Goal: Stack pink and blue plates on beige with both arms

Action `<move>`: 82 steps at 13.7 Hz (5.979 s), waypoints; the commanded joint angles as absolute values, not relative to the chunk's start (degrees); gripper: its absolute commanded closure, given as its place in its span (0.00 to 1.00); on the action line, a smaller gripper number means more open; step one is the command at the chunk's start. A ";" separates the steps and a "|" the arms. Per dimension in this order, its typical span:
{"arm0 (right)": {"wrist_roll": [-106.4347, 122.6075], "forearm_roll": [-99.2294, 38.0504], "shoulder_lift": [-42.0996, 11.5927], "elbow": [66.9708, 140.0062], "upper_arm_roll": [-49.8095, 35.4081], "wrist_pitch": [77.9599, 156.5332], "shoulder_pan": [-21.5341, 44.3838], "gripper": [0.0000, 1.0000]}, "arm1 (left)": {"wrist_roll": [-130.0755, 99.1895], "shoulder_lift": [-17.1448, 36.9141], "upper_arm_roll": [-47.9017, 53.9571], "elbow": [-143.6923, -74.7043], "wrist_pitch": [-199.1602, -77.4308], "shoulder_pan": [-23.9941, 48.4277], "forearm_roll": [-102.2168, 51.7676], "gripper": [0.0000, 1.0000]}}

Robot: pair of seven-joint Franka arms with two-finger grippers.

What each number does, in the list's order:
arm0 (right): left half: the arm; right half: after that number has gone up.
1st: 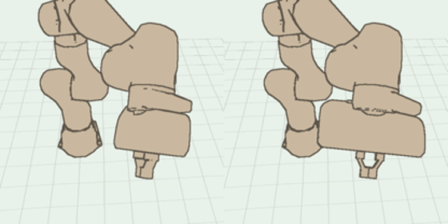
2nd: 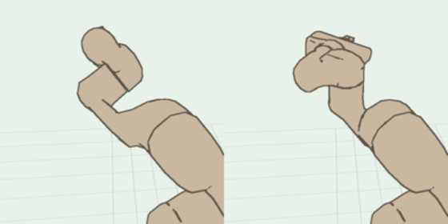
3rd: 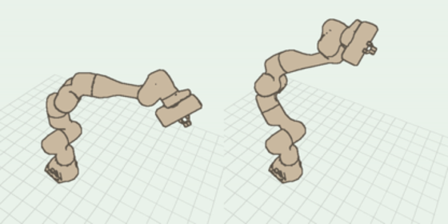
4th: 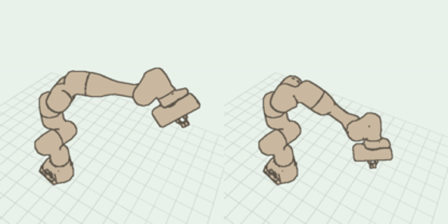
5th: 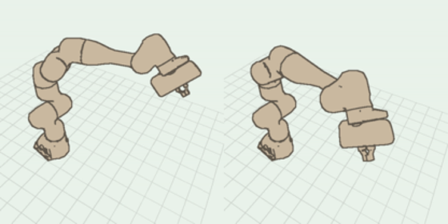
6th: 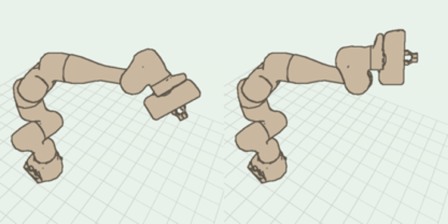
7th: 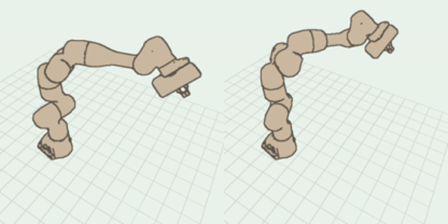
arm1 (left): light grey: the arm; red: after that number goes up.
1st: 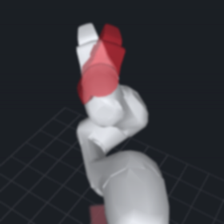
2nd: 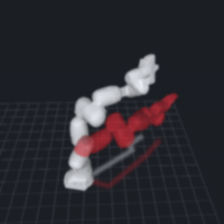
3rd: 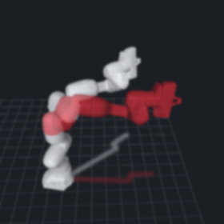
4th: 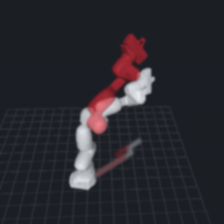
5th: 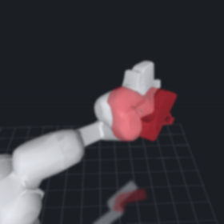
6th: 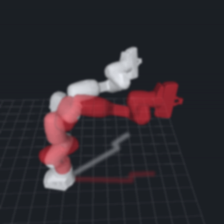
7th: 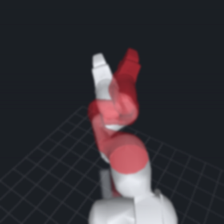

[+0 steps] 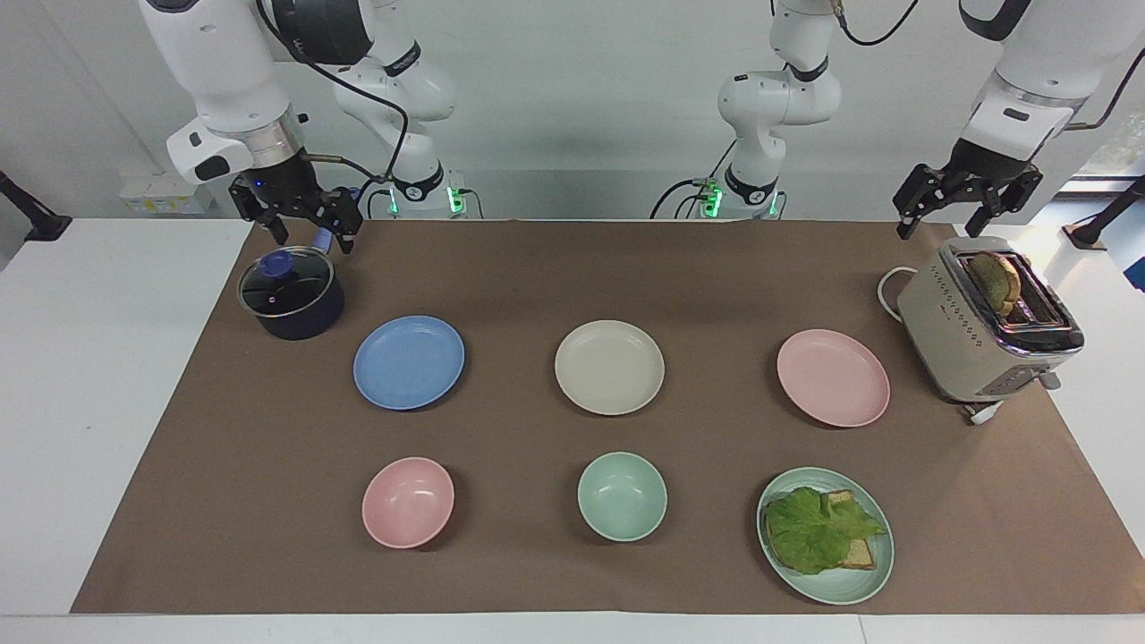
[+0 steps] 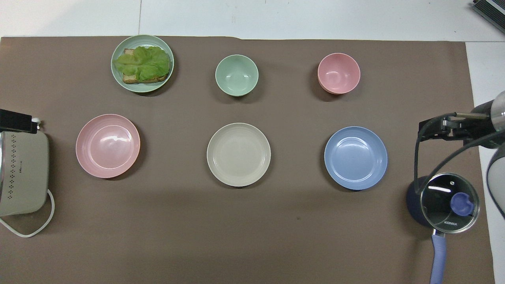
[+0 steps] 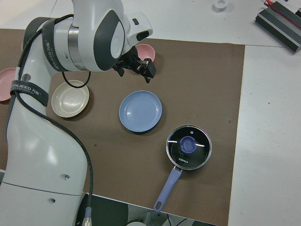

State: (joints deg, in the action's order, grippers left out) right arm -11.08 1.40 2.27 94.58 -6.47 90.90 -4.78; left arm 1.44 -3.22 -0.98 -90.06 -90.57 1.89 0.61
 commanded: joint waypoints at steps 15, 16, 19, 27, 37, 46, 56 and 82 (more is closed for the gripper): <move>-9.41 0.97 2.46 95.19 -5.89 91.85 -6.94 0.00 | 0.97 -3.34 -1.14 -89.30 -89.82 2.02 1.23 0.00; -9.40 0.97 2.46 95.19 -5.89 91.85 -6.94 0.00 | 0.97 -3.25 -1.14 -89.30 -89.82 2.02 1.23 0.00; -9.49 0.97 2.46 95.19 -5.89 91.85 -6.94 0.00 | 1.05 -3.25 -1.14 -89.30 -89.82 2.02 1.23 0.00; -9.14 0.88 2.37 95.19 -5.89 91.93 -7.03 0.00 | 1.32 -3.60 -1.23 -108.77 -104.62 1.59 -0.09 0.00; -9.67 0.88 2.37 95.10 -5.98 92.11 -6.94 0.00 | 0.62 9.21 -1.23 -118.74 -124.00 -4.92 -0.09 0.00; -9.41 0.97 2.37 95.19 -5.89 92.11 -6.94 0.00 | -3.86 9.76 -1.23 -121.20 -124.46 -4.66 -0.18 0.03; -9.05 0.97 2.37 95.27 -5.89 93.16 -6.94 0.00 | -8.61 9.05 -1.14 -122.87 -124.37 -4.57 -0.18 0.75; -8.79 0.88 3.69 101.67 -5.89 100.27 -6.94 0.00 | -26.10 13.62 0.18 -110.21 -122.16 25.75 -16.43 1.00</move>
